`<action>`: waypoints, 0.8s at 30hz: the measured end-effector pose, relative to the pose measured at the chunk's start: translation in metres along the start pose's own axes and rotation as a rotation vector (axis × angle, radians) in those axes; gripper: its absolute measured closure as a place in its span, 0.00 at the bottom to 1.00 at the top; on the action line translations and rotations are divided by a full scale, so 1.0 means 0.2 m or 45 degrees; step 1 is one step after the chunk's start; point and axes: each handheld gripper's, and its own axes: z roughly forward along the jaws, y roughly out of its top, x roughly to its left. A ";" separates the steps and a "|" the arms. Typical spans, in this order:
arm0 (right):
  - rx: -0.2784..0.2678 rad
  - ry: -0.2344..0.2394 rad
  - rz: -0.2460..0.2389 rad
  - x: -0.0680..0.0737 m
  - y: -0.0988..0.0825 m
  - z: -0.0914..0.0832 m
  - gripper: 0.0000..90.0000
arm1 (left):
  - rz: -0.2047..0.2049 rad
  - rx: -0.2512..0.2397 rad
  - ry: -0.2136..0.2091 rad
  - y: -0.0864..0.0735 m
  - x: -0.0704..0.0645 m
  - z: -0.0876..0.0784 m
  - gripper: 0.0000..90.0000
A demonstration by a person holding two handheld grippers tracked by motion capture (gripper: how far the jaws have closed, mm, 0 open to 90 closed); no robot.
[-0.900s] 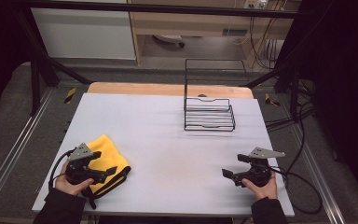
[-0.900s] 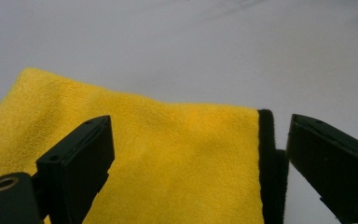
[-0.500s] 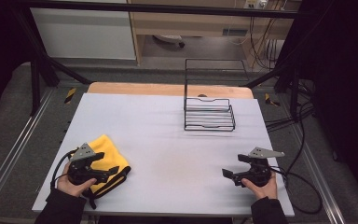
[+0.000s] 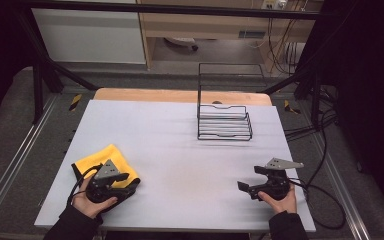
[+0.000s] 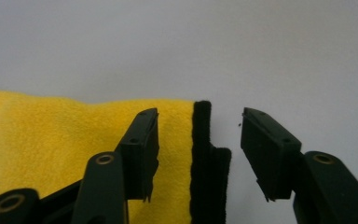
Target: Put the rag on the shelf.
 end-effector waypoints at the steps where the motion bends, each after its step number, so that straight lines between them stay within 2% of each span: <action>1: 0.003 -0.001 -0.006 0.00 0.00 0.00 0.02 | 0.007 0.010 0.001 0.00 0.00 0.00 0.56; 3: 0.007 0.000 -0.004 0.00 0.00 0.01 0.02 | 0.023 0.039 0.027 -0.01 0.00 0.02 0.58; 7: 0.015 -0.002 -0.010 0.00 0.00 0.01 0.02 | -0.001 0.076 0.013 -0.03 0.02 0.04 0.61; 9: 0.014 -0.002 -0.007 0.00 0.00 0.01 0.02 | -0.001 0.076 0.007 -0.03 0.02 0.04 0.68; 10: 0.014 -0.002 -0.007 0.00 0.00 0.01 0.02 | -0.002 0.072 0.004 -0.03 0.02 0.04 0.68; 15: 0.014 -0.002 -0.010 0.00 0.00 0.01 0.02 | -0.011 0.073 -0.012 -0.03 0.03 0.05 0.87; 19: 0.016 0.000 -0.012 0.00 0.00 0.01 0.02 | -0.040 0.071 -0.014 -0.02 0.04 0.05 0.90; 22: 0.020 0.003 -0.011 0.00 0.00 0.01 0.02 | -0.064 0.040 -0.014 -0.02 0.05 0.04 0.93; 24: 0.018 0.002 -0.013 0.00 0.00 0.01 0.02 | -0.062 0.011 -0.014 -0.01 0.05 0.04 0.93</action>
